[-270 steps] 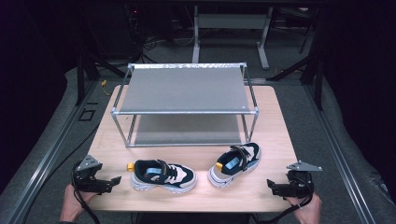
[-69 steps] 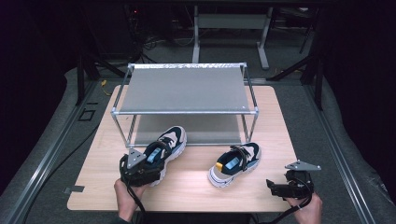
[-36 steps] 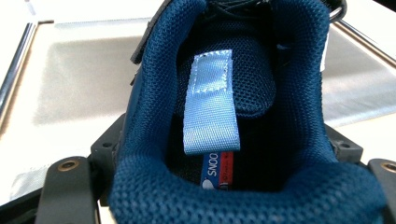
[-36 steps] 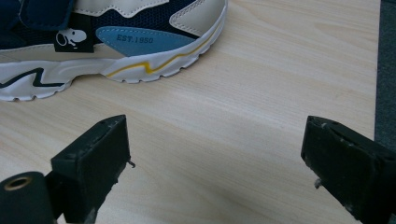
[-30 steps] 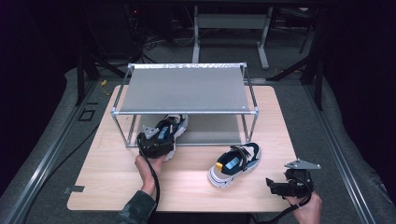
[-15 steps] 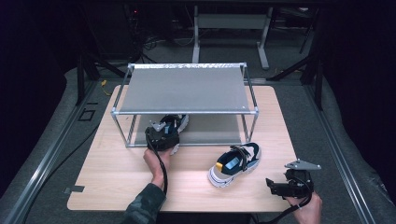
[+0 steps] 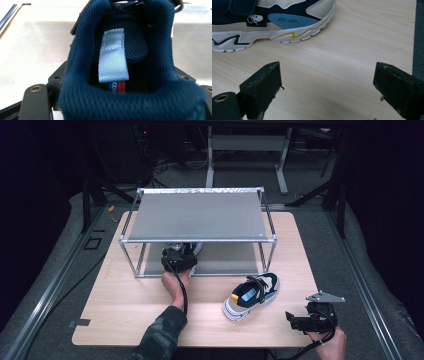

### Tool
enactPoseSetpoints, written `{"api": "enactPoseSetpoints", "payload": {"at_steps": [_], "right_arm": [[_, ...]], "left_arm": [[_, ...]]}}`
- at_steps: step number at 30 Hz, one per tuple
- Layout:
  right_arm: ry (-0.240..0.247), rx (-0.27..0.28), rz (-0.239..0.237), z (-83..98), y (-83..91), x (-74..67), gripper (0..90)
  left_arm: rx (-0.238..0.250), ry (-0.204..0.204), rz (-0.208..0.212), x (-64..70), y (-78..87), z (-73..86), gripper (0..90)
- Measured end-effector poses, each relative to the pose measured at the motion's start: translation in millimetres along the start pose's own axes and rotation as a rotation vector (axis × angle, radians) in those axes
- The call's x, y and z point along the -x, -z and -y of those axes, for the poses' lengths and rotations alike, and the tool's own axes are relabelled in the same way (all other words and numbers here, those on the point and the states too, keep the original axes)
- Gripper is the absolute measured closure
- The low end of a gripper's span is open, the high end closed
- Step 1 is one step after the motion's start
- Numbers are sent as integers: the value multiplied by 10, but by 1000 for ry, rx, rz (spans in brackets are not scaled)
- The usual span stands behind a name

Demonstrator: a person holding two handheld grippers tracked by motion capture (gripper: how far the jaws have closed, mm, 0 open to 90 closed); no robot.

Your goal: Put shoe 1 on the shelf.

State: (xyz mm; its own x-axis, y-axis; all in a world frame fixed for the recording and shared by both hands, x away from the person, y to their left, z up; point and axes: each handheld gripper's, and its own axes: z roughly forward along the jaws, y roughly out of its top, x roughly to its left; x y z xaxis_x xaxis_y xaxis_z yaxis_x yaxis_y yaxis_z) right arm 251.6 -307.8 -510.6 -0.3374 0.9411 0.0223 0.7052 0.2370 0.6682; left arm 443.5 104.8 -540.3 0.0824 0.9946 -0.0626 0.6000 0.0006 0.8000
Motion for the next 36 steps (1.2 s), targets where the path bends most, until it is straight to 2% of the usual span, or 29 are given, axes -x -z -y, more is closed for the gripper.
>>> {"api": "enactPoseSetpoints", "payload": {"at_steps": [1, 3, 5, 10, 12, 18, 20, 25, 27, 28, 31, 35, 36], "right_arm": [[1, -11, -1, -4, 15, 1, 73], [-1, 2, 2, -1, 12, -2, 73], [0, 2, 1, -2, 15, -5, 73], [2, 10, -1, -9, 11, -23, 74], [8, -10, -9, -11, 16, -29, 73], [0, 5, -17, -17, 5, -45, 73], [0, 17, -12, -19, 1, -55, 73], [2, 7, -23, -20, 8, -62, 72], [0, 12, -24, -17, 8, -65, 72], [0, 21, -22, -16, 1, -72, 71], [1, 23, -27, -17, -1, -75, 70], [3, 25, -31, -26, -9, -96, 69], [4, 26, -31, -31, -9, -105, 69]], "left_arm": [[1, 8, 4, 4, -27, 0, 237], [-3, -9, -10, 17, -40, -6, 236], [18, 1, -16, 38, -72, -3, 235], [32, -6, -46, 93, -131, -3, 232], [34, -4, -50, 116, -161, -10, 229], [45, -6, -65, 149, -200, -7, 226], [49, -7, -50, 144, -209, -5, 222], [55, 6, -34, 122, -212, -9, 188], [85, 1, 22, 101, -190, 20, 138], [111, 28, 12, 100, -177, 39, 118], [122, 33, 21, 77, -135, 57, 103], [125, 9, 44, 33, -41, 101, 87], [93, -32, 58, -18, 2, 115, 86]]}}
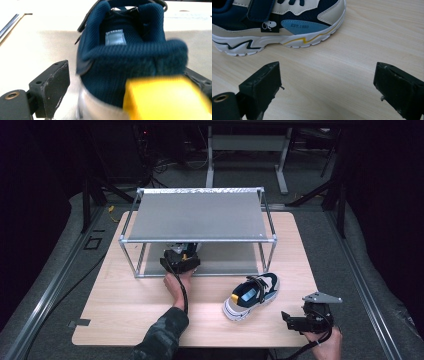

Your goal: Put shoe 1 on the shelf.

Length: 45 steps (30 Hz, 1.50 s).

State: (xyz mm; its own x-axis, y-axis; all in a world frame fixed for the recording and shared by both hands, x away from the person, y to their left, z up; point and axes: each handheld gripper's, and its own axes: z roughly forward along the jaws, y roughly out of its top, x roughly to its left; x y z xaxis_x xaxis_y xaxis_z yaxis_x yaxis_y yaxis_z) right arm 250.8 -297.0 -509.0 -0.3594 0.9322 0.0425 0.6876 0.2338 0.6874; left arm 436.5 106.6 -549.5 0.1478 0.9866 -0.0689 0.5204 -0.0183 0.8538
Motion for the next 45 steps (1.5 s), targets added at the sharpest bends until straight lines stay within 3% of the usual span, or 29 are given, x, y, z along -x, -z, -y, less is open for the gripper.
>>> {"api": "enactPoseSetpoints", "payload": {"at_steps": [1, 2, 4, 9, 13, 24, 34, 45], "right_arm": [[6, -9, 0, -6, 8, -5, 69], [2, 6, 5, -12, 2, -21, 69], [5, 3, 5, -19, 6, -26, 69], [0, 8, -17, -59, 15, -55, 66], [-1, 17, -30, -89, 1, -89, 65], [-7, 37, -47, -238, -11, -200, 68], [19, 29, -77, -403, -69, -315, 79], [34, 11, -90, -532, -133, -362, 88]], "left_arm": [[9, 17, 15, -11, 23, 18, 81], [5, 20, -25, -15, 62, 32, 81], [21, 32, -3, -46, 124, 58, 78], [23, -14, 28, -107, 310, 88, 66], [-3, -56, 51, -164, 445, 142, 52], [-29, -114, 77, -386, 840, 315, 20], [-68, -174, 90, -641, 1165, 459, 1], [-122, -175, 87, -843, 1366, 586, 0]]}}
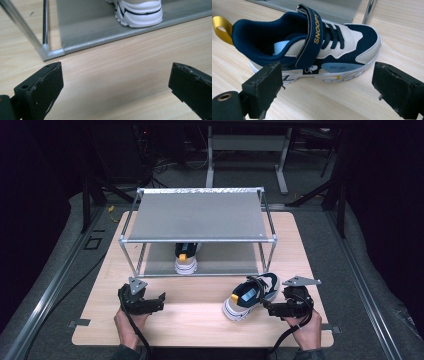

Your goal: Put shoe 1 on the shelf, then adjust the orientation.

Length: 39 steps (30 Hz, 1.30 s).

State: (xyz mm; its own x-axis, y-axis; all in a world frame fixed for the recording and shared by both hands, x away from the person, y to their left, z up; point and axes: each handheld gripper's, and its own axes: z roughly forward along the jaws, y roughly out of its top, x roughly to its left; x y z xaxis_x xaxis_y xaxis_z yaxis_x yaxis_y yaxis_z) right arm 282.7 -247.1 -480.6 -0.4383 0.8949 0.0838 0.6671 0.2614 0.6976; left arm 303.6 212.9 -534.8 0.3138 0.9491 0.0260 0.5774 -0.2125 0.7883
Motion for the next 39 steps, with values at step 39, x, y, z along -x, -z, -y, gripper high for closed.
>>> {"api": "enactPoseSetpoints", "payload": {"at_steps": [39], "right_arm": [[48, -114, -30, -542, -398, -148, 430]], "left_arm": [[-43, -30, 27, -73, 219, 290, 0]]}}
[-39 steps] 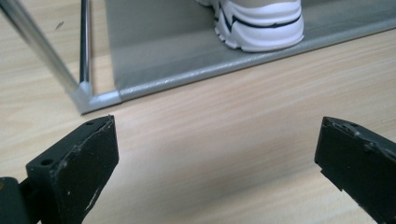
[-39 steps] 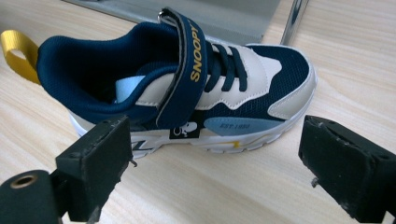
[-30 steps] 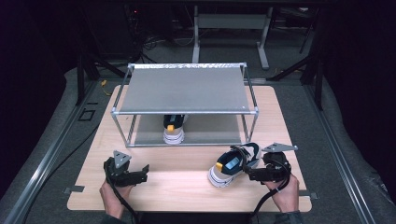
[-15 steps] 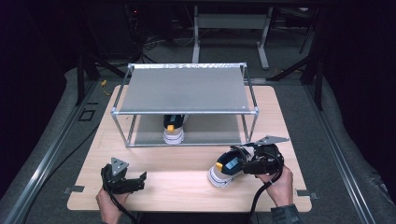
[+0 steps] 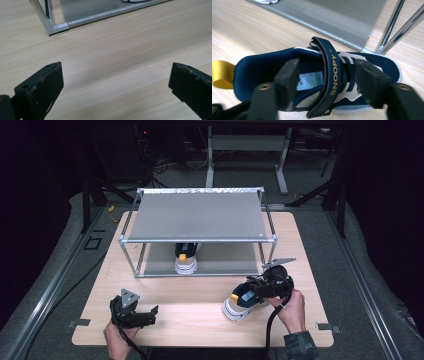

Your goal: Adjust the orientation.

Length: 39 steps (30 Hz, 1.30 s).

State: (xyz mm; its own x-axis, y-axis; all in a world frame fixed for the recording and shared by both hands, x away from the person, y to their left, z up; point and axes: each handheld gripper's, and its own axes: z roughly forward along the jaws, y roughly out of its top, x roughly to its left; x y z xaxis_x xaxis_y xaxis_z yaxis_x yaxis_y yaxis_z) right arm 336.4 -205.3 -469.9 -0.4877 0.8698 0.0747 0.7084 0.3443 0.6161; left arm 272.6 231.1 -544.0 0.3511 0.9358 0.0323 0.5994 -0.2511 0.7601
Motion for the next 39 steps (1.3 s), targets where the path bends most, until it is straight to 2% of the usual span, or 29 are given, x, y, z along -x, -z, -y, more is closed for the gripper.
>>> {"api": "enactPoseSetpoints", "payload": {"at_steps": [1, 2, 4, 10, 13, 16, 21, 23, 26, 27, 28, 31, 35, 36, 37, 38, 39], "right_arm": [[-7, -10, -9, -5, -19, 12, 474], [-15, -26, 6, -10, -42, 19, 503], [-24, -33, 6, -11, -72, 26, 543], [-34, -40, -17, -11, -107, 13, 618], [-38, -37, -1, -8, -115, 6, 648], [-52, -31, 10, 0, -108, 20, 727], [-38, -23, 4, 5, -101, 32, 748], [-33, -29, 16, -2, -98, 28, 752], [-26, -51, 6, -27, -96, 42, 752], [-24, -57, -16, -38, -97, 55, 752], [-21, -70, -3, -49, -100, 52, 751], [-13, -105, -23, -91, -104, 64, 751], [15, -133, -8, -144, -102, 39, 756], [24, -139, -34, -156, -102, 44, 756], [31, -144, -16, -171, -91, 32, 757], [39, -145, -32, -182, -83, 35, 757], [55, -164, 23, -198, -64, 13, 757]], "left_arm": [[-1, -1, -2, 0, 1, 2, 0], [-3, 2, 2, -3, 2, 4, 0], [-6, 4, -2, -3, -6, 11, 0], [-11, -2, 2, 5, -29, 6, 0], [-14, -2, 4, 8, -34, 7, 0], [-12, -3, 4, 3, -33, 11, 0], [-12, -6, 4, -3, -36, 16, 0], [-15, -8, 4, -6, -36, 16, 0], [-19, -9, 9, -13, -35, 13, 0], [-20, -9, 9, -15, -31, 13, 0], [-22, -9, 10, -18, -30, 13, 0], [-23, -10, 11, -20, -31, 13, 0], [-27, -11, 15, -27, -24, 9, 0], [-28, -11, 14, -31, -24, 10, 0], [-28, -11, 14, -35, -22, 11, 0], [-29, -10, 14, -39, -20, 12, 0], [-24, -8, 14, -41, -19, 15, 0]]}}
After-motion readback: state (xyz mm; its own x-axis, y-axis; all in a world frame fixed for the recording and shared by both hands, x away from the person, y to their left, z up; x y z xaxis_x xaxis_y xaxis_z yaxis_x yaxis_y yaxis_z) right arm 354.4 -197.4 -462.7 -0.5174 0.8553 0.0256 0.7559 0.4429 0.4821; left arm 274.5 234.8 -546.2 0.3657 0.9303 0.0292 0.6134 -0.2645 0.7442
